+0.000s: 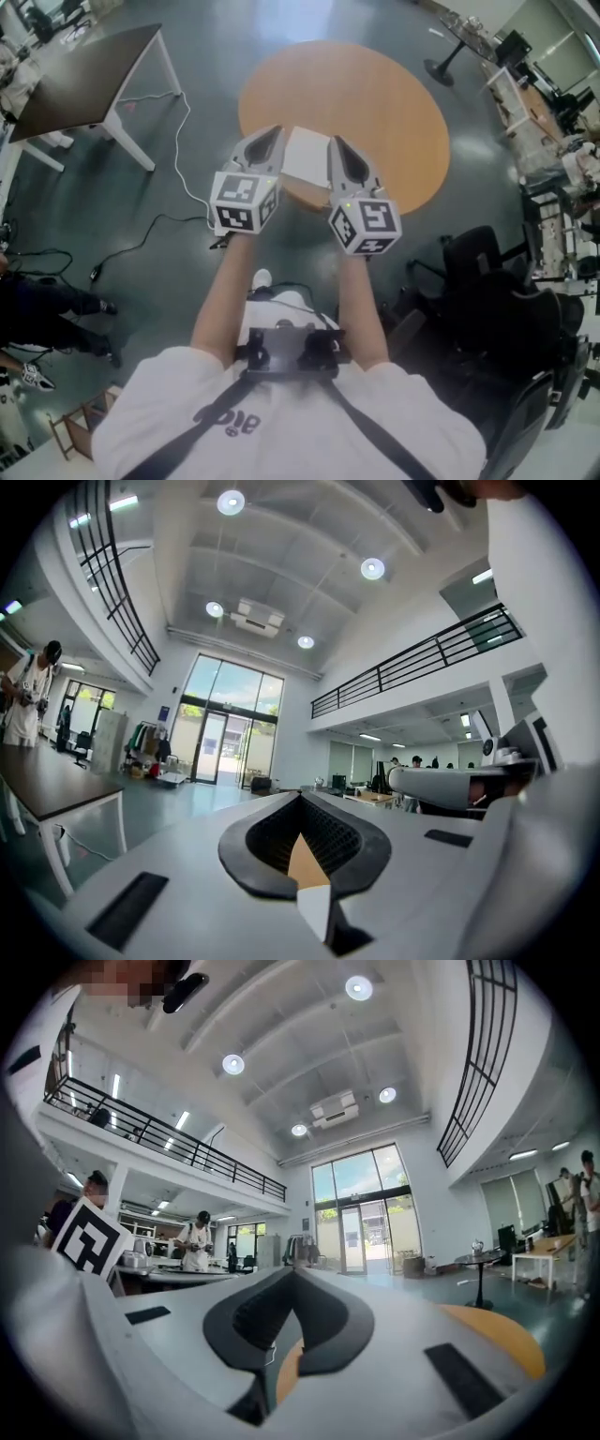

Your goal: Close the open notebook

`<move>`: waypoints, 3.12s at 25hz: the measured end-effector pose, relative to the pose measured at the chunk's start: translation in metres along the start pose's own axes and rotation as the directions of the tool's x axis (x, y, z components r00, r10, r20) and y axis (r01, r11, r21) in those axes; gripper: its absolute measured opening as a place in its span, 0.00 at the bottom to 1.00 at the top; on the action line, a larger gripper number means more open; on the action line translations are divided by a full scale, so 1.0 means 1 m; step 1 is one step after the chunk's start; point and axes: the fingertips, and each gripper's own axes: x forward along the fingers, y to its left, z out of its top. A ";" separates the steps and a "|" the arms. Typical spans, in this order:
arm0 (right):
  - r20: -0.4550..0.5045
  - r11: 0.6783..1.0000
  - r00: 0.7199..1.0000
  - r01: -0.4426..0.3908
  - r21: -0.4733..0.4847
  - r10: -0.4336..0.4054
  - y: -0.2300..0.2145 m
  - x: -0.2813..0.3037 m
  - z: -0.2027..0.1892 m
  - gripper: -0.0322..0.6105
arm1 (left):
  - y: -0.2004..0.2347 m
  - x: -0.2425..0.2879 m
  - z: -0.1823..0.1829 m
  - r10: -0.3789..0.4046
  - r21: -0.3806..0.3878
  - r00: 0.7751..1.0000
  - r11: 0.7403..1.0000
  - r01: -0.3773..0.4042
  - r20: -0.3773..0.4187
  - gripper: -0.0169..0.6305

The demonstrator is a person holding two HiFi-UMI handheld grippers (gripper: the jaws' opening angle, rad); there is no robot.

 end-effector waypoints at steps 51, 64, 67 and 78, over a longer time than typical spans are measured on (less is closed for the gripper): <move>-0.242 0.993 0.970 0.000 0.114 0.028 -0.056 0.090 -0.142 0.09 | 0.049 0.066 -0.250 -0.014 -0.126 0.922 0.991 -0.038 -0.387 0.13; -0.274 0.992 0.962 0.027 0.122 0.007 -0.061 0.081 -0.158 0.09 | 0.042 0.067 -0.322 -0.047 -0.157 0.845 0.987 -0.044 -0.533 0.30; -0.289 0.992 0.957 0.031 0.123 0.006 -0.064 0.077 -0.165 0.09 | 0.044 0.071 -0.342 -0.034 -0.153 0.819 0.986 -0.066 -0.573 0.30; -0.350 0.991 0.936 0.064 0.121 -0.018 -0.090 0.064 -0.186 0.09 | 0.053 0.083 -0.393 0.009 -0.150 0.732 0.977 -0.152 -0.681 0.30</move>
